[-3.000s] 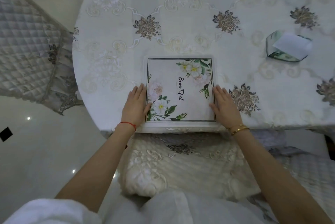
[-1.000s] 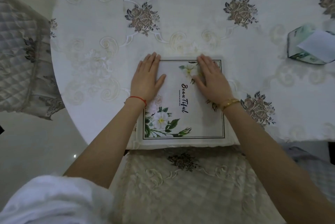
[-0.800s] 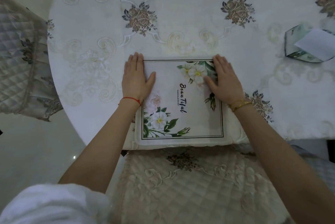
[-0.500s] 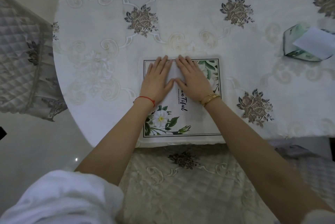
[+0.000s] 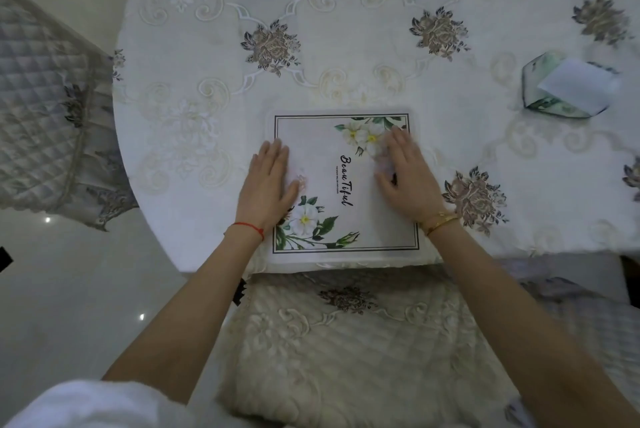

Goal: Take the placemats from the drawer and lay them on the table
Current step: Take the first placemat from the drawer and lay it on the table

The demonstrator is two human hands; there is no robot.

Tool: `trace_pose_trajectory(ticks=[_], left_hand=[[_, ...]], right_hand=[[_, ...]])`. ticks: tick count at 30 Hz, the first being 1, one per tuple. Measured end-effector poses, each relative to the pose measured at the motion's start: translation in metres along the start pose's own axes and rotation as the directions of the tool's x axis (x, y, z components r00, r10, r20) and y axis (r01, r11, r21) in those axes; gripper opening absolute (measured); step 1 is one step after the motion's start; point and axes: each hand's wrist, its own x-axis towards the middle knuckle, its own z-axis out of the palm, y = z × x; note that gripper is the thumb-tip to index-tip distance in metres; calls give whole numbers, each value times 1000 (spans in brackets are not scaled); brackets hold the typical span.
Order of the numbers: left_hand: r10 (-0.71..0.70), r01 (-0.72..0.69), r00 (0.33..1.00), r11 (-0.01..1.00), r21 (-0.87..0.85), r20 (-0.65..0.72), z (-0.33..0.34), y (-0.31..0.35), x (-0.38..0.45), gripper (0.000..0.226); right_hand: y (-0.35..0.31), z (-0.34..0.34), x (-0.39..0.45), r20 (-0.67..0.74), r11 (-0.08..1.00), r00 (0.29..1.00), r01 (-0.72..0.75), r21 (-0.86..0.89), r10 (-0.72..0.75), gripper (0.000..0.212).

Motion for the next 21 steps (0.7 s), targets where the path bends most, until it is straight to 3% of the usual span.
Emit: trace_pose_trajectory(ticks=[4, 15, 18, 21], left_hand=[[101, -98, 992, 994, -39, 75, 14, 28, -16, 67], [-43, 42, 998, 998, 48, 34, 1, -5, -62, 66], [31, -31, 999, 1000, -1, 14, 2, 13, -70, 65], [127, -127, 990, 992, -8, 65, 13, 34, -76, 67]], right_hand=[[-35, 30, -21, 122, 994, 989, 92, -62, -84, 70], [21, -2, -77, 91, 995, 991, -90, -51, 95, 70], [-3, 4, -80, 79, 998, 997, 5, -62, 0, 73], [-38, 26, -80, 179, 991, 979, 113, -71, -99, 77]])
